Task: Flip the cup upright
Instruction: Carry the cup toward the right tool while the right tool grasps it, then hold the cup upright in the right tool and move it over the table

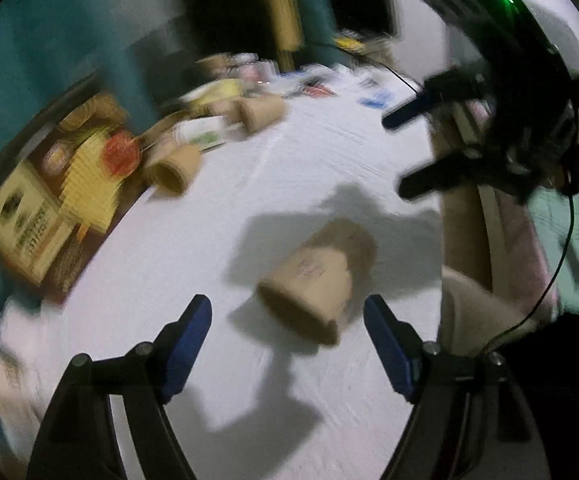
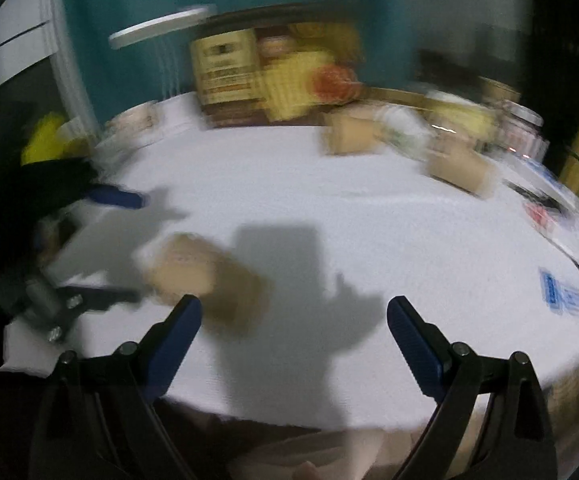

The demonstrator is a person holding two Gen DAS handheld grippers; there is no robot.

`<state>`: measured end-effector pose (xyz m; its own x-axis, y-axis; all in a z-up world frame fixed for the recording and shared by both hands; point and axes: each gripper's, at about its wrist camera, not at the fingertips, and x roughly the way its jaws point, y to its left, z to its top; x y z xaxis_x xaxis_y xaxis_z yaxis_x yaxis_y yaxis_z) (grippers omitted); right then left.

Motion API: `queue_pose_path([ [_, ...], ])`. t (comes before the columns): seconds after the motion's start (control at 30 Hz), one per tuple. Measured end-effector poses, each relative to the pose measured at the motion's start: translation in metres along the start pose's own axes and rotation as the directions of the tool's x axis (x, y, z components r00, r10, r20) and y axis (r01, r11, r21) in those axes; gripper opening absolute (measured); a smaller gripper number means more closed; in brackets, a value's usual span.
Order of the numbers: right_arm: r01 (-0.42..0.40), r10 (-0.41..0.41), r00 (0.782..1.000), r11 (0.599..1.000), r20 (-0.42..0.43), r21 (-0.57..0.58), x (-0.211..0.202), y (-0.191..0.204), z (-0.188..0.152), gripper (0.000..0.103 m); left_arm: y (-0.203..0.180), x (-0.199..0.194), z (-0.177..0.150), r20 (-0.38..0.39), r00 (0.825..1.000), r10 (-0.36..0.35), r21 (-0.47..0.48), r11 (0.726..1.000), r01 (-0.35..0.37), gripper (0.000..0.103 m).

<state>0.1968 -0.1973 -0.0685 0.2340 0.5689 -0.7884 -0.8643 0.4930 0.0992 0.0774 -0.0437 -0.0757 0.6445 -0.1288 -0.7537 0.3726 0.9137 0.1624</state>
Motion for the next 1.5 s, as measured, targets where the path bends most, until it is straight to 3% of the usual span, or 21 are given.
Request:
queue_pose_path([
  [0.1, -0.085, 0.071, 0.991, 0.988, -0.116, -0.13, 0.024, 0.021, 0.024, 0.093, 0.024, -0.016, -0.025, 0.043, 0.998, -0.037, -0.204, 0.978, 0.045, 0.078],
  [0.2, -0.104, 0.038, 0.972, 0.956, -0.234, -0.275, 0.05, 0.039, 0.037, 0.093, 0.043, -0.034, -0.056, 0.117, 0.99, -0.079, -0.392, 0.912, 0.119, 0.078],
  [0.3, -0.11, -0.03, 0.947, 0.905, -0.319, -0.411, 0.072, 0.055, 0.042, 0.093, 0.049, -0.044, -0.073, 0.142, 0.99, -0.028, -0.462, 0.882, 0.091, 0.078],
  [0.4, -0.134, -0.072, 0.92, 0.866, -0.386, -0.482, 0.091, 0.064, 0.047, 0.093, 0.059, -0.045, -0.09, 0.177, 0.984, -0.024, -0.541, 0.833, 0.117, 0.078],
  [0.47, -0.156, -0.1, 0.901, 0.834, -0.423, -0.529, 0.103, 0.073, 0.047, 0.093, 0.063, -0.043, -0.098, 0.189, 0.982, -0.009, -0.582, 0.805, 0.12, 0.078],
  [0.73, -0.188, -0.232, 0.833, 0.736, -0.502, -0.651, 0.139, 0.091, 0.041, 0.092, 0.078, -0.04, -0.118, 0.179, 0.984, 0.028, -0.633, 0.768, 0.093, 0.078],
  [0.87, -0.195, -0.253, 0.814, 0.729, -0.523, -0.656, 0.15, 0.091, 0.045, 0.068, 0.085, -0.041, -0.126, 0.18, 0.983, 0.032, -0.649, 0.755, 0.094, 0.078],
  [0.93, -0.203, -0.25, 0.811, 0.729, -0.529, -0.654, 0.152, 0.09, 0.047, 0.067, 0.087, -0.04, -0.129, 0.179, 0.983, 0.03, -0.653, 0.752, 0.096, 0.078],
  [1.1, -0.186, -0.243, 0.824, 0.736, -0.511, -0.651, 0.153, 0.092, 0.053, 0.066, 0.089, -0.037, -0.13, 0.173, 0.985, 0.024, -0.658, 0.746, 0.097, 0.078],
  [1.23, -0.144, -0.227, 0.853, 0.763, -0.47, -0.63, 0.145, 0.083, 0.065, 0.066, 0.089, -0.035, -0.125, 0.171, 0.985, 0.021, -0.653, 0.751, 0.097, 0.078],
  [1.33, -0.092, -0.175, 0.896, 0.826, -0.408, -0.556, 0.136, 0.07, 0.08, 0.066, 0.086, -0.033, -0.12, 0.171, 0.985, 0.021, -0.646, 0.757, 0.096, 0.078],
  [1.37, -0.078, -0.129, 0.921, 0.864, -0.368, -0.498, 0.131, 0.058, 0.087, 0.066, 0.086, -0.034, -0.118, 0.173, 0.985, 0.023, -0.645, 0.758, 0.096, 0.078],
  [1.5, -0.053, 0.001, 0.983, 0.961, -0.186, -0.272, 0.118, 0.024, 0.092, 0.066, 0.084, -0.032, -0.111, 0.177, 0.984, 0.035, -0.643, 0.761, 0.089, 0.078],
])
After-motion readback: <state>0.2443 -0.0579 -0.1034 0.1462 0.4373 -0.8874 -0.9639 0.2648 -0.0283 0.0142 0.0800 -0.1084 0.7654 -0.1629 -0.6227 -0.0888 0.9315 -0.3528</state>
